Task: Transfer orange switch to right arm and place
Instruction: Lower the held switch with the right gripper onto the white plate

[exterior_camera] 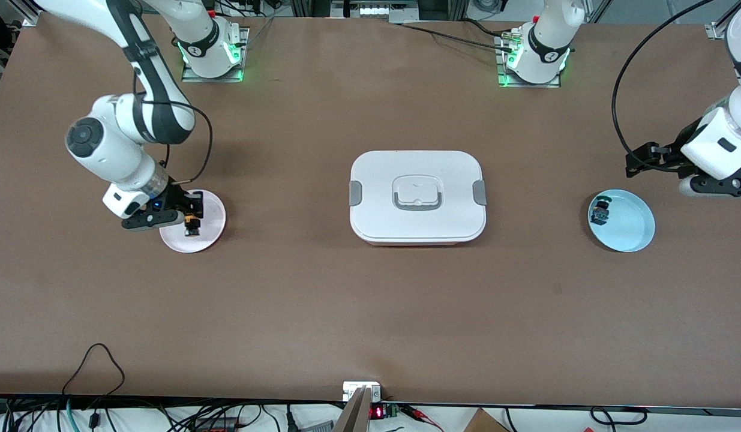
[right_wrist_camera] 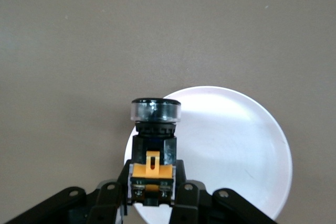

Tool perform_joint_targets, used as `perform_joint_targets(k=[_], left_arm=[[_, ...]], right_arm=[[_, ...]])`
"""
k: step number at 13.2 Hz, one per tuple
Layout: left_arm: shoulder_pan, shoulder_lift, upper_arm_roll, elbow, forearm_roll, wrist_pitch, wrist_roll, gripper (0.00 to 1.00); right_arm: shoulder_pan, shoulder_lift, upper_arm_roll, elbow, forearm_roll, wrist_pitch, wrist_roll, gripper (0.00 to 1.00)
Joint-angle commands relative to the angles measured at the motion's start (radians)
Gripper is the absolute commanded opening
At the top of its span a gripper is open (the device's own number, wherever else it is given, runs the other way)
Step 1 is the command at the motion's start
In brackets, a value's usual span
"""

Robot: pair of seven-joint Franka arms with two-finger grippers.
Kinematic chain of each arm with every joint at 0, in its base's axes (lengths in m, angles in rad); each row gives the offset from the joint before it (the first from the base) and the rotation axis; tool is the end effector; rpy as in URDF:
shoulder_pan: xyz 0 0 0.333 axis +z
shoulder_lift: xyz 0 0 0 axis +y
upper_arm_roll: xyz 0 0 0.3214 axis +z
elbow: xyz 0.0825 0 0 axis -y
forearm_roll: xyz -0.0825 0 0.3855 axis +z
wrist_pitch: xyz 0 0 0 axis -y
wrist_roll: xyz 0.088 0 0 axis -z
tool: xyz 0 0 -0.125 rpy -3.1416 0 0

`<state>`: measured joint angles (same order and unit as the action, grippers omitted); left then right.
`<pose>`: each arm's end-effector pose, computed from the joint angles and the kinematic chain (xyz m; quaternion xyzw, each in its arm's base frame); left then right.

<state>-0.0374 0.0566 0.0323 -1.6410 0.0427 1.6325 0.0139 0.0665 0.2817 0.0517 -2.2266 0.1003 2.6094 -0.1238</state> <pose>0.5731 0.0017 0.5520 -0.9992 0.0115 0.0326 0.0220 0.5596 0.0654 0.2416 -0.9951 -0.0775 -0.0505 0.0346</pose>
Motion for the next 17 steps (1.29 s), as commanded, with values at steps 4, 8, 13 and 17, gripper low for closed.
perform_joint_targets(k=[4, 8, 13, 17], left_arm=[[-0.001, 0.0, -0.009, 0.038, -0.004, -0.058, -0.005, 1.0], [-0.002, 0.034, -0.006, 0.107, -0.004, -0.057, -0.006, 1.0], [-0.016, 0.04, -0.009, 0.11, 0.026, -0.052, -0.018, 1.0], [-0.009, 0.04, -0.008, 0.109, 0.025, -0.059, -0.018, 1.0]], right_arm=[[0.01, 0.068, -0.003, -0.034, -0.013, 0.123, -0.002, 0.0], [0.009, 0.079, -0.004, -0.045, -0.014, 0.126, -0.011, 0.0], [0.001, 0.092, -0.009, -0.071, -0.014, 0.172, -0.074, 0.0], [0.001, 0.099, -0.013, -0.07, -0.014, 0.175, -0.088, 0.03]])
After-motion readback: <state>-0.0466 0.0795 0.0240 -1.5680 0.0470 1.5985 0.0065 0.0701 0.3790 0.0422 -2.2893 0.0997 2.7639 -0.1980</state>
